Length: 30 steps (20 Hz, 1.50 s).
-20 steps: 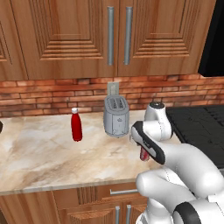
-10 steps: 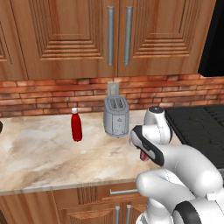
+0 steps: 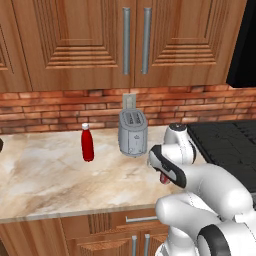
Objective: Move the drinks to the dining counter.
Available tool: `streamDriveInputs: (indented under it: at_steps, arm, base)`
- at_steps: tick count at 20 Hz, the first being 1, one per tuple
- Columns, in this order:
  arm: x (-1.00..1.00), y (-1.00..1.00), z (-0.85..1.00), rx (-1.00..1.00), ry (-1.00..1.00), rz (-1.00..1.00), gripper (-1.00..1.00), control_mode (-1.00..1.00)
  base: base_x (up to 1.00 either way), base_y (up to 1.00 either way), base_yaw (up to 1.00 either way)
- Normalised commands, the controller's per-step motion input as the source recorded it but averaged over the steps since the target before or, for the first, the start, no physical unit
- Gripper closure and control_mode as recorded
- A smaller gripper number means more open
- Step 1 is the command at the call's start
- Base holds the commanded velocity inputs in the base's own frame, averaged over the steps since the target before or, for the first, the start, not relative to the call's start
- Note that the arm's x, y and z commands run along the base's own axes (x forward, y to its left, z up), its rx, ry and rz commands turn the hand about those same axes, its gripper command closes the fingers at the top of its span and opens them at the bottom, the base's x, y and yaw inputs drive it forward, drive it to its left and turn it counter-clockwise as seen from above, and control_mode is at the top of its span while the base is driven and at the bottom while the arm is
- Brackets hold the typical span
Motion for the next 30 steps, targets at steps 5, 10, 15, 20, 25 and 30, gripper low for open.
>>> streamDriveInputs:
  at_steps: [5, 10, 15, 20, 25, 30]
  arm:
    - [0.00, -0.01, -0.24, 0.01, 0.00, 0.00, 1.00, -1.00]
    - [-0.02, -0.03, -0.32, 0.02, 0.02, 0.00, 1.00, -1.00]
    - [-0.07, 0.00, -0.08, 0.00, -0.01, 0.00, 1.00, -1.00]
    - [-0.27, -0.05, 0.29, 0.06, -0.19, 0.00, 1.00, -1.00]
    - [-0.35, -0.19, 0.48, 0.09, -0.09, 0.00, 1.00, -1.00]
    - [-0.23, -0.07, 0.57, 0.01, -0.04, 0.01, 1.00, -1.00]
  base:
    - [0.00, 0.00, 0.00]
    - [0.00, 0.00, 0.00]
    - [0.00, 0.00, 0.00]
    - [0.00, 0.00, 0.00]
    - [0.00, 0.00, 0.00]
    - [0.00, 0.00, 0.00]
